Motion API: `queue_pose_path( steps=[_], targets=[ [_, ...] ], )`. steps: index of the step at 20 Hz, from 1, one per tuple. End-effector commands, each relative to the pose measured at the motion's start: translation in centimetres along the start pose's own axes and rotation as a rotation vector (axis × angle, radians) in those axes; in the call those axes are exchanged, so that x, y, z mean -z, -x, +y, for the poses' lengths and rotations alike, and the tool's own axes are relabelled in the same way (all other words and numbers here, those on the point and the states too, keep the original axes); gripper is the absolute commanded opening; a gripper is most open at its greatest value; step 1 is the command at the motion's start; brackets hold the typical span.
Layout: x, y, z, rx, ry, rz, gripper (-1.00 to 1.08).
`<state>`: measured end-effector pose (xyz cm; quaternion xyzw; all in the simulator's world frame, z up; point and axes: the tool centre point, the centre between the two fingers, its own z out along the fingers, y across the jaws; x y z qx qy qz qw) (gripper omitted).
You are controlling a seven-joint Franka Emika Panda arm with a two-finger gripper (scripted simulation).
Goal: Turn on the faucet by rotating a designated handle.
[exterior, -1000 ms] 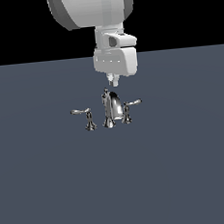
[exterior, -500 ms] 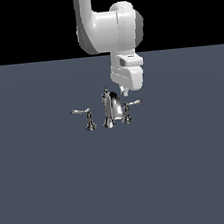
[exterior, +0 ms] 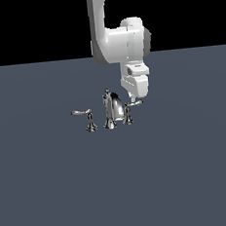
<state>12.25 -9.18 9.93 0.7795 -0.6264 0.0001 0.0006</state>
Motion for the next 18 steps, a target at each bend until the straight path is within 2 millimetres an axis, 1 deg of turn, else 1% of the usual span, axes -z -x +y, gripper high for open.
queue_pose_path(
  steps=[1,9,18],
  targets=[
    [-0.4,-0.5,-0.2,-0.016,-0.001,0.000,-1.00],
    [-0.6,-0.7,-0.3,-0.024,0.000,-0.001,-1.00],
    [-0.6,-1.8,2.3,-0.025,-0.001,-0.001,-1.00]
  ],
)
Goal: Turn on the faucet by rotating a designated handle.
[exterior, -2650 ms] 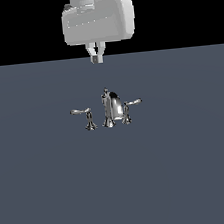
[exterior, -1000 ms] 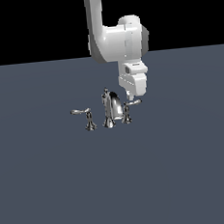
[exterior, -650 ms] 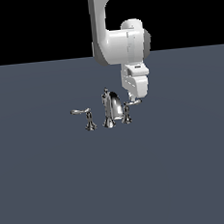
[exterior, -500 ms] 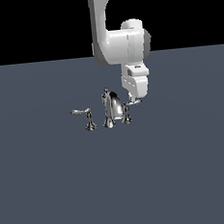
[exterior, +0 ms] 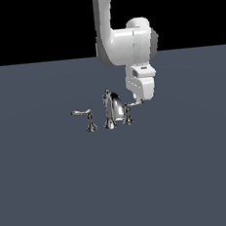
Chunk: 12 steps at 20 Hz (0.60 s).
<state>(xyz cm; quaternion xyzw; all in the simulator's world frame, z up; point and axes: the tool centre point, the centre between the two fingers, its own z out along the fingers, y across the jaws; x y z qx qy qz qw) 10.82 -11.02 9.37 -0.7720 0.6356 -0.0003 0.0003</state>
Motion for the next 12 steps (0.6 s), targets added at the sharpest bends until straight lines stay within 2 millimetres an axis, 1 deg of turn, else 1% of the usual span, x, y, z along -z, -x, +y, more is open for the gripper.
queue_pose_path(
  steps=[1,5,6,7,12],
  targets=[
    [0.0,-0.4,0.9,-0.001,0.001,0.000,-1.00],
    [0.0,-0.9,2.1,-0.001,0.001,0.000,-1.00],
    [0.0,-0.9,2.1,-0.001,0.001,0.000,-1.00],
    [0.0,-0.1,1.2,0.010,-0.009,-0.002,-1.00],
    [0.0,0.1,2.6,0.007,-0.007,-0.001,-1.00]
  ],
)
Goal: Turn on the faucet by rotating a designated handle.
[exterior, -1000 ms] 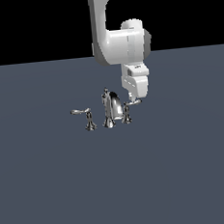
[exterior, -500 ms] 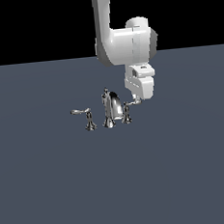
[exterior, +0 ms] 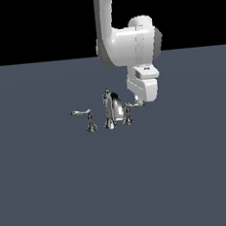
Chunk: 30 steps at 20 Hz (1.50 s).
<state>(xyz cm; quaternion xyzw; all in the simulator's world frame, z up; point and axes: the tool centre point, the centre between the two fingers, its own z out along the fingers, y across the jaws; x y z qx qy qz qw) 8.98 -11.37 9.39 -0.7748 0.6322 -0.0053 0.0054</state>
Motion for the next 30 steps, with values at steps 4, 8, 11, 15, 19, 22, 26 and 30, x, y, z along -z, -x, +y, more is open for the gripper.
queue_pose_path(
  steps=[4,8,11,15,19,22,26,30],
  targets=[
    [0.0,0.3,1.9,-0.004,0.010,-0.002,-1.00],
    [0.0,0.5,3.0,-0.006,0.012,-0.002,-1.00],
    [0.1,0.7,4.0,-0.008,0.013,-0.002,-1.00],
    [0.1,0.8,4.9,-0.010,0.015,-0.001,-1.00],
    [0.1,1.8,4.9,-0.008,0.011,-0.001,-1.00],
    [0.1,2.8,5.5,-0.009,0.012,-0.001,-1.00],
    [0.1,4.2,6.2,-0.010,0.014,-0.001,-1.00],
    [0.1,5.3,6.7,-0.010,0.015,-0.001,-1.00]
  ],
)
